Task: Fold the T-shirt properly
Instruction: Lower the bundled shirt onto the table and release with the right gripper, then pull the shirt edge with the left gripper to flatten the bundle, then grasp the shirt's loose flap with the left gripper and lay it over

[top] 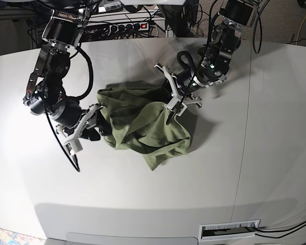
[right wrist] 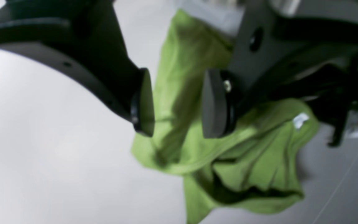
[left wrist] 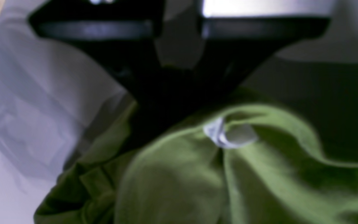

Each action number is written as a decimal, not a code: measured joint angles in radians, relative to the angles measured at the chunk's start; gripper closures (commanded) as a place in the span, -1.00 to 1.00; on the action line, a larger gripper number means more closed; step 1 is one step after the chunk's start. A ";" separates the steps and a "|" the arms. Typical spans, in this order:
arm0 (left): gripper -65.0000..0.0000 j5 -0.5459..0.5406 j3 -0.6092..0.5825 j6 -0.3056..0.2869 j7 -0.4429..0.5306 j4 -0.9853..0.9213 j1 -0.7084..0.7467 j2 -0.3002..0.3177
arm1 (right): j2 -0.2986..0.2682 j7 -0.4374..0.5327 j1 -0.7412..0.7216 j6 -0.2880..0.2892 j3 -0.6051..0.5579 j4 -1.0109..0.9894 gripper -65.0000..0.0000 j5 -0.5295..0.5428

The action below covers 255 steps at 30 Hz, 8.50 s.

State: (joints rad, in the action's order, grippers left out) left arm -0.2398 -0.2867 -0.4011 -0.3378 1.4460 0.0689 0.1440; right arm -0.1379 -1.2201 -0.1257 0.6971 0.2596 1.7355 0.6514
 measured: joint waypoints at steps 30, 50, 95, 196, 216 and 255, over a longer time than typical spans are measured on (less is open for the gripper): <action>1.00 0.011 0.000 -0.003 0.003 0.000 0.000 0.000 | -0.001 -0.114 -0.015 -0.004 0.001 -0.225 1.00 0.449; 1.00 0.086 -0.003 0.004 0.037 0.000 0.003 -0.003 | -0.007 -0.193 0.051 -0.001 -0.320 -0.222 1.00 0.726; 0.42 0.417 -0.002 0.175 -0.317 0.328 0.025 0.060 | -0.053 -0.193 0.029 -0.001 -0.321 -0.163 1.00 0.509; 1.00 0.687 0.006 0.297 -0.187 0.529 0.153 0.293 | -0.031 -0.062 -0.005 -0.001 -0.072 -0.163 0.67 0.281; 1.00 0.673 0.066 0.309 -0.003 0.290 0.150 0.357 | -0.031 -0.043 -0.009 -0.001 -0.156 -0.163 0.86 0.270; 1.00 0.020 0.070 0.385 -0.267 0.735 0.296 0.261 | 0.091 0.335 -0.260 0.003 -0.397 -0.242 1.00 -0.460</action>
State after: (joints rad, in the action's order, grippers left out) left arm -0.2199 -0.2165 -0.0162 -0.6052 2.1811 0.3653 0.4049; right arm -0.0467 -0.8852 -0.3855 0.7002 -0.1379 1.4933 0.1913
